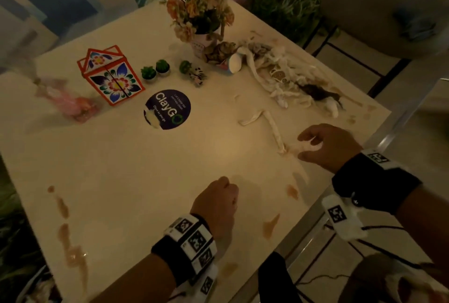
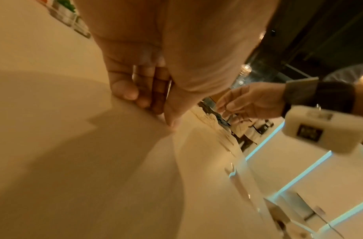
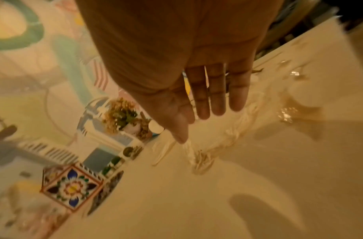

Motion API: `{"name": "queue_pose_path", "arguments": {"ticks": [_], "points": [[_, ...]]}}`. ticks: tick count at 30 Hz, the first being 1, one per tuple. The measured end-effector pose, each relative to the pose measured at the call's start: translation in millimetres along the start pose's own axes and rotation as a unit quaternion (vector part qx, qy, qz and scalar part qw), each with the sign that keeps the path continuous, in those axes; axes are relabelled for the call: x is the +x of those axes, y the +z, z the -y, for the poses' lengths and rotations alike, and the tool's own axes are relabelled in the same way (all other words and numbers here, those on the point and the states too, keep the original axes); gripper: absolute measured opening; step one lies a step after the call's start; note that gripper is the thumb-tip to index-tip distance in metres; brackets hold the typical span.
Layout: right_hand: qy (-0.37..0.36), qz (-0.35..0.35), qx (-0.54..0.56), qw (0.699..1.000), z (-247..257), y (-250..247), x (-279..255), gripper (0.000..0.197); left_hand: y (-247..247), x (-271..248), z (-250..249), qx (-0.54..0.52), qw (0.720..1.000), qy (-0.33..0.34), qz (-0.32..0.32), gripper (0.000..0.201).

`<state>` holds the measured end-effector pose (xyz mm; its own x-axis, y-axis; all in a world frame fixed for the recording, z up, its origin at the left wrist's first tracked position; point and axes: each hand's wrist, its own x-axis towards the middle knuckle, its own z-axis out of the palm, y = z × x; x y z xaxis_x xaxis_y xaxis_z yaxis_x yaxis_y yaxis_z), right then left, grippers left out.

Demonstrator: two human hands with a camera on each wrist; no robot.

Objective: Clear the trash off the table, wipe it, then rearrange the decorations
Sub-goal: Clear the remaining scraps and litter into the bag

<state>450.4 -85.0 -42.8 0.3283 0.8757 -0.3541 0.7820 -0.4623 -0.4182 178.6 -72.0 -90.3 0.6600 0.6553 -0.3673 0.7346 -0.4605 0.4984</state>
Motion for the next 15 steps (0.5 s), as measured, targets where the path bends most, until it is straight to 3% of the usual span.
{"name": "queue_pose_path", "arguments": {"ticks": [4,7,11,13,15], "points": [[-0.032,0.047,-0.08,0.995,-9,-12,33,0.053,-26,57,-12,-0.024,0.99,-0.039,-0.13,0.004],[-0.098,0.113,-0.11,0.983,-17,-17,41,0.063,-55,109,-13,-0.051,0.974,-0.105,-0.195,0.002],[-0.229,0.212,-0.201,0.929,-20,-10,50,0.095,-78,156,-4,-0.082,0.955,-0.18,-0.221,0.005],[-0.283,0.24,-0.226,0.901,-18,-12,57,0.093,-86,171,-3,-0.091,0.956,-0.183,-0.211,0.007],[-0.318,0.246,-0.25,0.881,-14,-15,64,0.077,-90,183,-7,-0.092,0.96,-0.181,-0.191,0.011]]}}
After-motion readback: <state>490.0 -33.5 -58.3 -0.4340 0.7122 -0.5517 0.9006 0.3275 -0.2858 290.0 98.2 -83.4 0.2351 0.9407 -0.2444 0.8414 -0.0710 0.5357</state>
